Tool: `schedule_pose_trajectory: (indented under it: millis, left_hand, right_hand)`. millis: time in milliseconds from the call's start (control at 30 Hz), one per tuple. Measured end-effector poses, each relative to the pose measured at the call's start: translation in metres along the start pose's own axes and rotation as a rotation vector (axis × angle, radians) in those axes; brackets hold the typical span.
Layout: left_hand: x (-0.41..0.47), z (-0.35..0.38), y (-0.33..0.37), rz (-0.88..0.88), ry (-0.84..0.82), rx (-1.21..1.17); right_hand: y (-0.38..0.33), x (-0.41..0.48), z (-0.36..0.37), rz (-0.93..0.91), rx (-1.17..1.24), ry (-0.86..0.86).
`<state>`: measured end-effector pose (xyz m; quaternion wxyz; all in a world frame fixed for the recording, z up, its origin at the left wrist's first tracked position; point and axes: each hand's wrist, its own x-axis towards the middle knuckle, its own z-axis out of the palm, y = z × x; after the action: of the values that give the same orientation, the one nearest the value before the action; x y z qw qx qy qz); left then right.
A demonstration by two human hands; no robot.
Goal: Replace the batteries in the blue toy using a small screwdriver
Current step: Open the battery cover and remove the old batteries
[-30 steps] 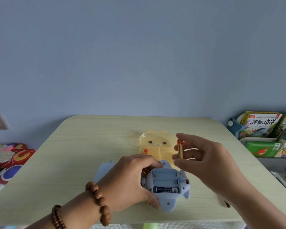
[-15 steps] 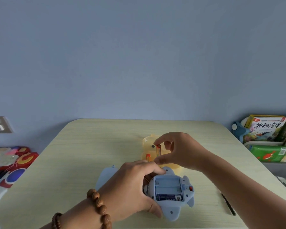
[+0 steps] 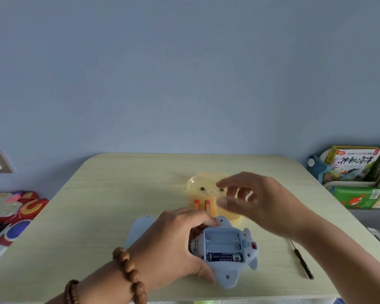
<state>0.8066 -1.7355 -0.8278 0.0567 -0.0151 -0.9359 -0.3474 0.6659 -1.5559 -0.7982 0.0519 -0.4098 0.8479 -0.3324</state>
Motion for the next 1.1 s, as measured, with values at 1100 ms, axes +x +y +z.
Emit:
schedule_pose_trajectory:
  millis: [1100]
  left_hand:
    - [0.018, 0.024, 0.052, -0.198, 0.1, 0.182]
  right_hand:
    - [0.001, -0.066, 0.018, -0.005, 0.086, -0.054]
